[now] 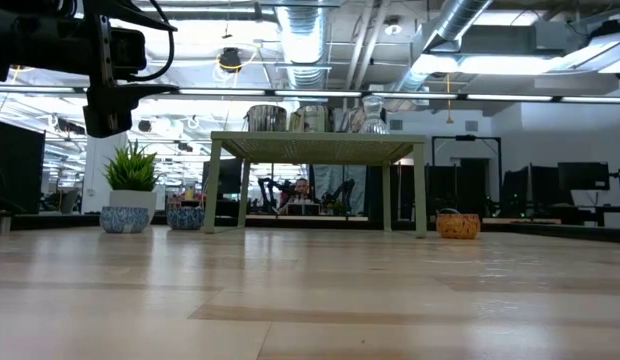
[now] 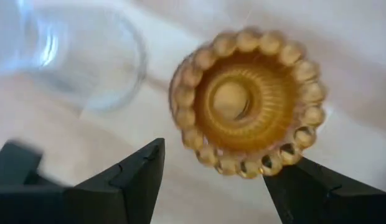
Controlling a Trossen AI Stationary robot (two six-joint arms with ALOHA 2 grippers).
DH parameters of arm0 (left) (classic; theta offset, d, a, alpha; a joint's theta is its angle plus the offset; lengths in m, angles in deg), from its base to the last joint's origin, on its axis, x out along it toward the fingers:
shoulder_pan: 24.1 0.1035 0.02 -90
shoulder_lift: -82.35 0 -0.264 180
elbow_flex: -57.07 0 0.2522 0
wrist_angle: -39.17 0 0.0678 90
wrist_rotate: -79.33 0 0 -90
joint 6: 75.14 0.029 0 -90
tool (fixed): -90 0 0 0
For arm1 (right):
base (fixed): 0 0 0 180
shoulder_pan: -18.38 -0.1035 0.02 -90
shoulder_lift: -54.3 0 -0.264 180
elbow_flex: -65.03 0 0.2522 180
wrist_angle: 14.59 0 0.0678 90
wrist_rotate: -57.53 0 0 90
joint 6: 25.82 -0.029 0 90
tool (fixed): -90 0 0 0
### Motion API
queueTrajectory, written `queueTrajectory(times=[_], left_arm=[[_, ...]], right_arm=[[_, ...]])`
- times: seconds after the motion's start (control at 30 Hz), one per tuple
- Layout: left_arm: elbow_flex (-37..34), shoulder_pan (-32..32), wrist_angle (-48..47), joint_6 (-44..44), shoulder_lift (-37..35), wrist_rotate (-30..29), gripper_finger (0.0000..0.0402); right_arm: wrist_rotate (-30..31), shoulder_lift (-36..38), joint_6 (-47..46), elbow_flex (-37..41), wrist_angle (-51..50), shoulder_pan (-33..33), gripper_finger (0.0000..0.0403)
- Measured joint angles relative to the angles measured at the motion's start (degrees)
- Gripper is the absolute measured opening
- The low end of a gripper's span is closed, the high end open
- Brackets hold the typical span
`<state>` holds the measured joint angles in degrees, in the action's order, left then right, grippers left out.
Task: Pick & Place candle stick holders
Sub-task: Put the orange candle holder on the shelf
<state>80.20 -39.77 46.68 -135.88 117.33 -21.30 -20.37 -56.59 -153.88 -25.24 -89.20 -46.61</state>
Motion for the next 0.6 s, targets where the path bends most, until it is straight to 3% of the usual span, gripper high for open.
queueTrajectory(times=[0.2, 0.47, 0.6], left_arm=[[0.0, 0.0, 0.0, 0.0, 0.0, 0.0, 0.0275], [0.0, 0.0, 0.0, 0.3, 0.0, 0.0, 0.0275], [0.0, 0.0, 0.0, 0.2, 0.0, 0.0, 0.0275]], right_arm=[[2.8, 0.0, 0.5, 0.4, -6.8, 2.1, 0.0249], [7.3, 0.0, 1.0, 3.7, -5.7, 5.4, 0.0248], [7.5, 0.0, 1.0, 4.2, -5.5, 5.8, 0.0220]])
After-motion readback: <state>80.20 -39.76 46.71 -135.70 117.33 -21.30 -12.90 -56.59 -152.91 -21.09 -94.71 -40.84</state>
